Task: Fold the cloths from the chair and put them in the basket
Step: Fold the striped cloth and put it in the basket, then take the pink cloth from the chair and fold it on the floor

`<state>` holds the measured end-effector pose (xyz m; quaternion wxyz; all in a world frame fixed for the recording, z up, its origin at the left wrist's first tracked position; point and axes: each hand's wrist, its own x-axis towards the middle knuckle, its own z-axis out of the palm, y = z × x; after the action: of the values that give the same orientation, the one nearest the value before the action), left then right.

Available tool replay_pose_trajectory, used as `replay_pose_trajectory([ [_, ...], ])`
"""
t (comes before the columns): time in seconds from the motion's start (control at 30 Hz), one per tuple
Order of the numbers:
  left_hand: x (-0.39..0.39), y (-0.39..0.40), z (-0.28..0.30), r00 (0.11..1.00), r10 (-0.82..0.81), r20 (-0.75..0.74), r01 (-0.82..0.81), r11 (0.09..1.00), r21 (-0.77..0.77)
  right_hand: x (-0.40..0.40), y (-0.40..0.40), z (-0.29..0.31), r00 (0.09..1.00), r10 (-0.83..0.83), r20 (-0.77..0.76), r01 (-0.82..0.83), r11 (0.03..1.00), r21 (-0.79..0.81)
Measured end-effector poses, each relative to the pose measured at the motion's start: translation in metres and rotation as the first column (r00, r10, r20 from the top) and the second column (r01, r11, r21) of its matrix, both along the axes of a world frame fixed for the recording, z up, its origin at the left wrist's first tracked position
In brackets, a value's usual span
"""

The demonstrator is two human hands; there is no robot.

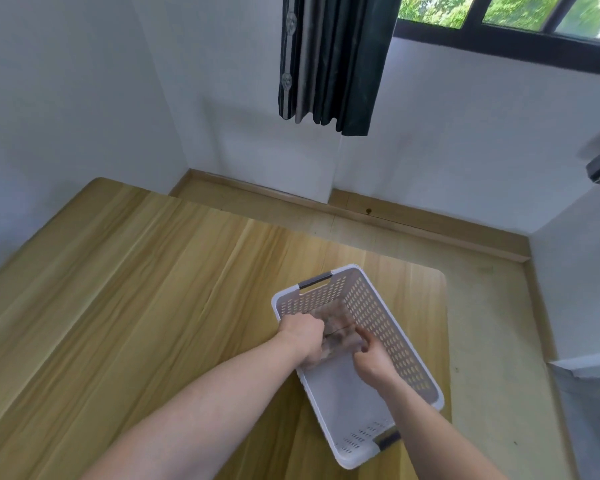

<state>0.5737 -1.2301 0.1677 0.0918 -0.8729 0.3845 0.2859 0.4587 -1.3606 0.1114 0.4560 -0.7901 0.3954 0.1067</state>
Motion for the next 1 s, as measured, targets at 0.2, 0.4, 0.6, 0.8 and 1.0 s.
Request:
replay_pose_trajectory([
  [0.2,-0.038,0.054,0.004,0.988,0.149,0.050,-0.146,0.988,-0.053,-0.027,0.006,0.030,0.955,0.252,-0.154,-0.270,0.957,-0.106],
  [0.4,-0.084,0.113,0.022,0.976,0.202,0.080,-0.181,0.960,-0.214,-0.044,0.026,0.060,0.884,0.422,-0.203,-0.460,0.864,-0.205],
  [0.6,-0.133,0.187,0.052,0.926,0.374,-0.056,-0.345,0.776,-0.528,-0.064,0.093,0.118,0.840,0.542,-0.029,-0.527,0.801,-0.284],
  [0.8,-0.199,0.346,0.077,0.769,0.626,-0.128,-0.578,0.597,-0.556,-0.101,0.213,0.158,0.711,0.678,0.188,-0.629,0.732,-0.260],
  [1.0,-0.313,0.520,0.095,0.573,0.816,-0.073,-0.707,0.447,-0.548,-0.150,0.373,0.171,0.497,0.819,0.285,-0.783,0.566,-0.260],
])
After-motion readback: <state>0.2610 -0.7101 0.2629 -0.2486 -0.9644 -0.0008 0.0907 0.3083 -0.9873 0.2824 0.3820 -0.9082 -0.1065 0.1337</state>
